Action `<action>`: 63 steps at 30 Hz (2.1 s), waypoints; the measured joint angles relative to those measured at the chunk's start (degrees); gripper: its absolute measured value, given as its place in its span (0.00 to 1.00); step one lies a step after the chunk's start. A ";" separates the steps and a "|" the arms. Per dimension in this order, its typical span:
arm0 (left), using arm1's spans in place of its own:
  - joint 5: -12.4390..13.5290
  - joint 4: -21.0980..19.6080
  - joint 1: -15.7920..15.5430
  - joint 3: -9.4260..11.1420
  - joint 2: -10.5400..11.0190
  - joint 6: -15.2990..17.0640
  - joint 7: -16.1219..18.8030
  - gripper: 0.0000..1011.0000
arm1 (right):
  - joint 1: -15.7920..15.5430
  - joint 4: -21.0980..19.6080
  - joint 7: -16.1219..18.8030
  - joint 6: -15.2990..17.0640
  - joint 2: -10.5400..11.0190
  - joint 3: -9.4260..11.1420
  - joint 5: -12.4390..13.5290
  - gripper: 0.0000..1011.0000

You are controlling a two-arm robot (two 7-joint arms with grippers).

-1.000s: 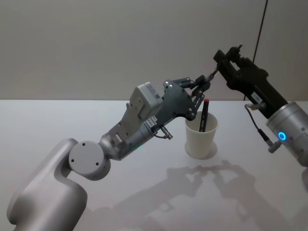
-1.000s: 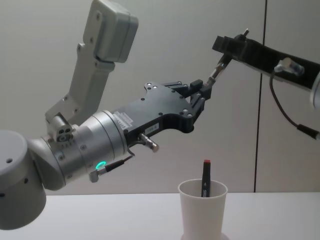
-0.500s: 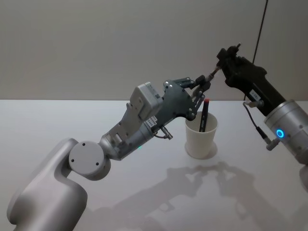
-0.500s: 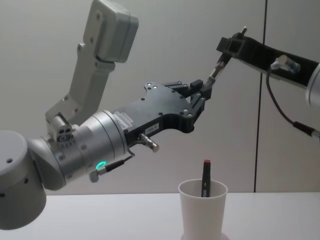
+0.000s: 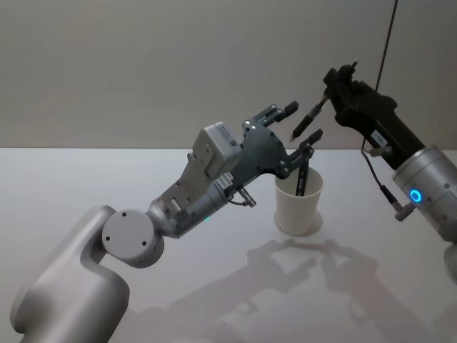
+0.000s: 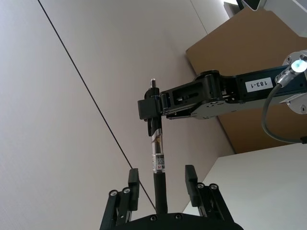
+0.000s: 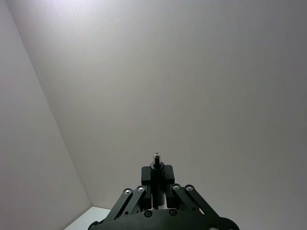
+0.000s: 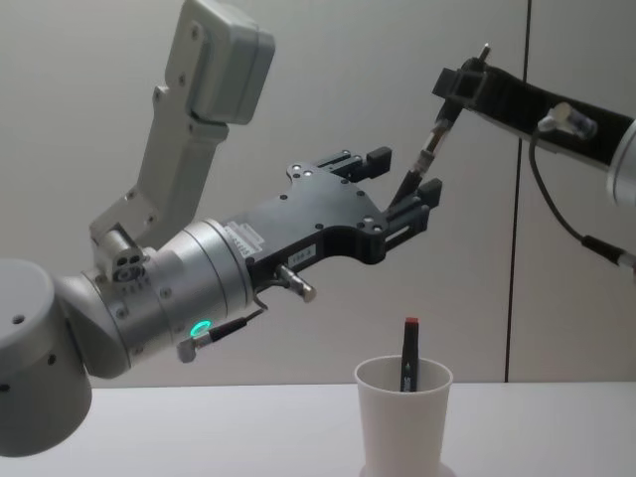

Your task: Place the pen into the pen holder.

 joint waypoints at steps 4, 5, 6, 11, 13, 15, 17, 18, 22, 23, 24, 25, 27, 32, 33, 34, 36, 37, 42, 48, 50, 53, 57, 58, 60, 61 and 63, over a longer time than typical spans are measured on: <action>0.00 0.00 0.00 0.00 0.00 0.00 0.00 0.70 | 0.01 -0.09 -0.06 -0.13 0.05 -0.08 0.13 0.14; 0.00 0.00 0.00 0.00 0.00 0.00 0.00 0.73 | 0.02 -0.15 -0.10 -0.17 0.07 -0.10 0.19 0.14; 0.00 0.00 0.00 0.00 0.00 0.00 0.00 0.77 | 0.02 -0.17 -0.12 -0.19 0.08 -0.12 0.21 0.14; 0.00 0.00 0.00 0.00 0.00 0.00 0.00 0.89 | 0.04 -0.32 -0.33 -0.41 0.14 -0.21 0.28 0.14; 0.00 0.00 0.00 0.00 0.00 0.00 0.00 0.95 | 0.03 -0.38 -0.48 -0.55 0.16 -0.25 0.26 0.14; 0.00 0.00 0.00 0.00 0.00 0.00 0.00 0.98 | 0.03 -0.46 -0.75 -0.84 0.18 -0.31 0.02 0.14; 0.00 0.00 0.00 0.00 0.00 0.00 0.00 0.99 | -0.01 -0.54 -1.21 -1.31 0.21 -0.38 -0.58 0.14; 0.00 0.00 0.00 0.00 0.00 0.00 0.00 0.99 | -0.02 -0.56 -1.40 -1.48 0.21 -0.39 -0.81 0.14; 0.00 0.00 0.00 0.00 0.00 0.00 0.00 0.99 | -0.15 -0.71 -2.62 -2.55 0.25 -0.54 -2.41 0.15; 0.00 0.00 0.00 0.00 0.00 0.00 0.00 0.99 | -0.18 -0.72 -2.86 -2.77 0.26 -0.56 -2.75 0.14; 0.00 0.00 0.00 0.00 0.00 0.00 0.00 0.99 | -0.22 -0.75 -3.52 -3.32 0.28 -0.60 -3.62 0.14; 0.00 0.00 0.00 0.00 0.00 0.00 0.00 0.99 | -0.23 -0.75 -3.84 -3.55 0.29 -0.62 -4.00 0.15; 0.00 0.00 0.00 0.00 0.00 0.00 0.00 0.99 | -0.29 -0.75 -4.88 -4.21 0.32 -0.68 -5.26 0.14; 0.00 0.00 0.00 0.00 0.00 0.00 0.00 0.99 | -0.35 -0.64 -7.17 -5.66 0.40 -0.73 -8.19 0.14; 0.00 0.00 0.00 0.00 0.00 0.00 0.00 0.99 | -0.36 -0.57 -7.65 -5.93 0.42 -0.73 -8.83 0.15; 0.00 0.00 0.00 0.00 0.00 0.00 0.00 0.99 | -0.36 -0.41 -8.47 -6.34 0.45 -0.73 -9.79 0.14; 0.00 0.00 0.00 0.00 0.00 0.00 0.00 0.99 | -0.37 -0.19 -9.24 -6.75 0.52 -0.72 -10.73 0.15; 0.00 0.00 0.00 0.00 0.00 0.00 0.00 0.99 | -0.36 0.04 -10.06 -7.24 0.60 -0.65 -11.82 0.15; 0.00 0.00 0.00 0.00 0.00 0.00 0.00 0.99 | -0.34 0.89 -11.94 -8.38 0.95 -0.35 -14.13 0.14; 0.00 0.00 0.00 0.00 0.00 0.00 0.00 0.99 | -0.24 1.97 -13.09 -9.43 1.28 0.01 -15.92 0.15; 0.00 0.00 0.00 0.00 0.00 0.00 0.00 0.99 | -0.18 2.53 -13.13 -9.72 1.37 0.12 -16.25 0.15; 0.00 0.00 0.00 0.00 0.00 0.00 0.00 0.99 | -0.07 3.25 -12.82 -10.11 1.47 0.23 -16.43 0.15; 0.00 0.00 0.00 0.00 0.00 0.00 0.00 0.99 | 0.11 4.45 -11.87 -10.57 1.55 0.32 -16.43 0.14; 0.00 0.00 0.00 0.00 0.00 0.00 0.00 0.99 | 0.14 4.70 -11.67 -10.65 1.55 0.33 -16.41 0.14; 0.00 0.00 0.00 0.00 0.00 0.00 0.00 0.99 | 0.23 5.26 -11.28 -10.84 1.56 0.35 -16.38 0.15; 0.00 0.00 0.00 0.00 0.00 0.00 0.00 0.99 | 0.31 5.72 -10.89 -11.02 1.57 0.37 -16.32 0.14; 0.00 0.00 0.00 0.00 0.00 0.00 0.00 0.99 | 0.45 6.47 -10.16 -11.34 1.58 0.38 -16.15 0.14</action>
